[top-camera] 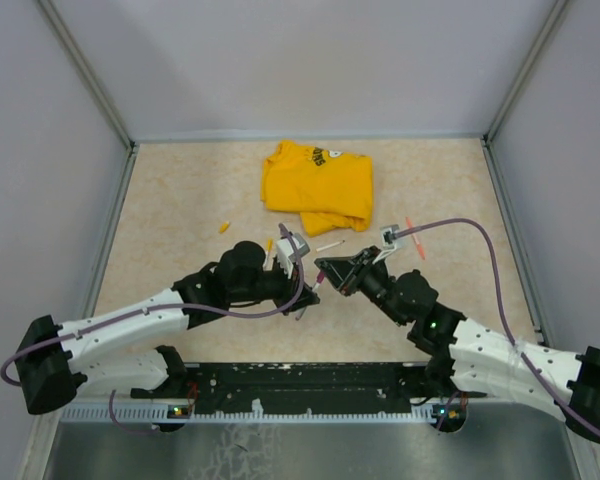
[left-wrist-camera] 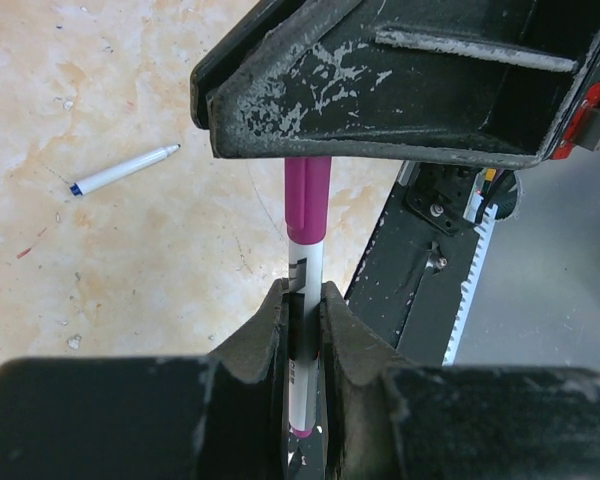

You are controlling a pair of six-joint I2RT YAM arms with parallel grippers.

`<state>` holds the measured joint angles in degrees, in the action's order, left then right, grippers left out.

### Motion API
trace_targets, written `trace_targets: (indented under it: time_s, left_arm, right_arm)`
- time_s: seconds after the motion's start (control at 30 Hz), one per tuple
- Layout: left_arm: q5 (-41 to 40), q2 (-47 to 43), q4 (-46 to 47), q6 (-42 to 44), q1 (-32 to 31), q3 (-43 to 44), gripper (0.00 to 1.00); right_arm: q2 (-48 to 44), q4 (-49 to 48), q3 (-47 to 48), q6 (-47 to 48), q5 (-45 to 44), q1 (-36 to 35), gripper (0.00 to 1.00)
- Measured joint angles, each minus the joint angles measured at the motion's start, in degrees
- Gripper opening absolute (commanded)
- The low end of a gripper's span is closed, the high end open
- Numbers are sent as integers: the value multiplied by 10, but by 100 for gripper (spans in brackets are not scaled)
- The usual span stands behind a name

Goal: Insert the pens into the pen caps
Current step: Press the pen cap onto the pen.

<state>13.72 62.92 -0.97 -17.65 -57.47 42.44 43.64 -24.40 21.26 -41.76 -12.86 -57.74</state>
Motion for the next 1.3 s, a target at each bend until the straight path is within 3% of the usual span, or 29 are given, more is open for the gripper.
trace_targets:
  time_s: [0.73,1.3]
  left_arm:
    - [0,24,-18,-3,-2,1,0]
    - [-2,32,-102,-5,-3,2,0]
  right_arm:
    - [2,-54,-64,-46,-64,-26,0]
    - [96,-99,-63,-63,-94,-78,0]
